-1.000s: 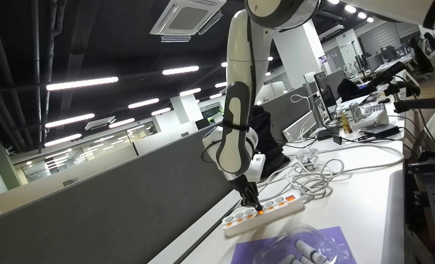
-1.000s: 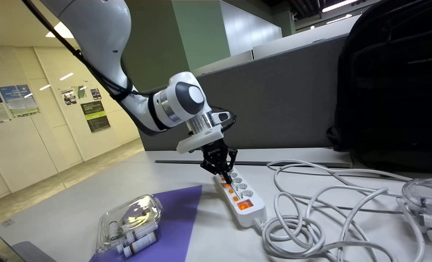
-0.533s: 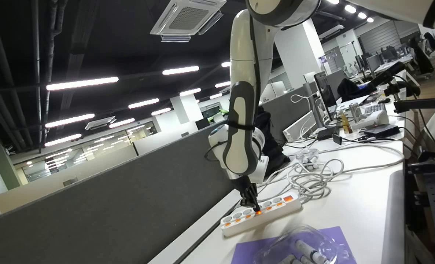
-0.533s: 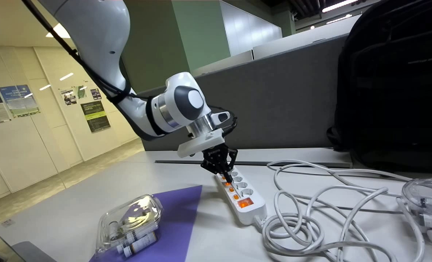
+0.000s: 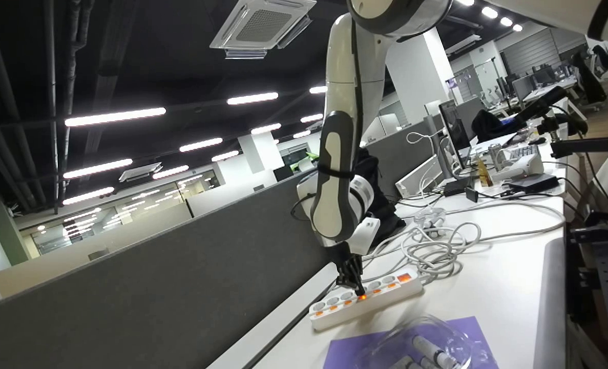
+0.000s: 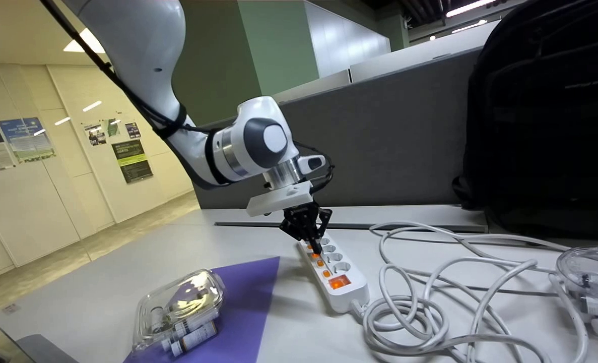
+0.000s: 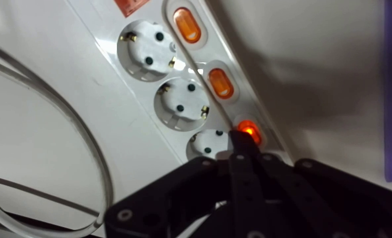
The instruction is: Turn off the second and fourth switches from the left on the extension cable
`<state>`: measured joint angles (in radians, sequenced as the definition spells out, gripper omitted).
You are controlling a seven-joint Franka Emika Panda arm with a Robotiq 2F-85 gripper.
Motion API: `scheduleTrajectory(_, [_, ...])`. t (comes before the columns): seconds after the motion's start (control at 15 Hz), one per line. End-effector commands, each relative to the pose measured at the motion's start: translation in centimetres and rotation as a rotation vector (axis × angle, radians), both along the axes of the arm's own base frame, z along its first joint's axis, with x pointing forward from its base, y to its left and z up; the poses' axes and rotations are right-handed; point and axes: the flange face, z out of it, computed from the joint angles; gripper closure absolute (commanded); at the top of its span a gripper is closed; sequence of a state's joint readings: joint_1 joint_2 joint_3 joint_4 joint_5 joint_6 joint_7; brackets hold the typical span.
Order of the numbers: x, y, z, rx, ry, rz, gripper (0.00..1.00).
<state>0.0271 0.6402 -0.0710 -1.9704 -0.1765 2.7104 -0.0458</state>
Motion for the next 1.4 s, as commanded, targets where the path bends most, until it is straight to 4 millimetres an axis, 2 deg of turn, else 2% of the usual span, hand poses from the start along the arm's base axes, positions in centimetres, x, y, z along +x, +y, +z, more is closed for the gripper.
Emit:
scheduleTrajectory(0.0, [-2.5, -0.3, -3.6, -0.002, 0.067, 0.008, 1.0])
scheduleTrajectory(0.33, [-3.3, 0.9, -2.2, -0.026, 0.018, 0.068, 1.0])
scheduleTrajectory(0.73, [-5.6, 2.4, -0.9, -0.047, -0.041, 0.114, 1.0])
scheduleTrajectory(1.13, [-7.0, 3.4, 0.6, -0.041, -0.082, 0.142, 1.0])
scheduleTrajectory(1.33, [-7.8, 4.8, 1.7, -0.042, -0.066, 0.153, 1.0])
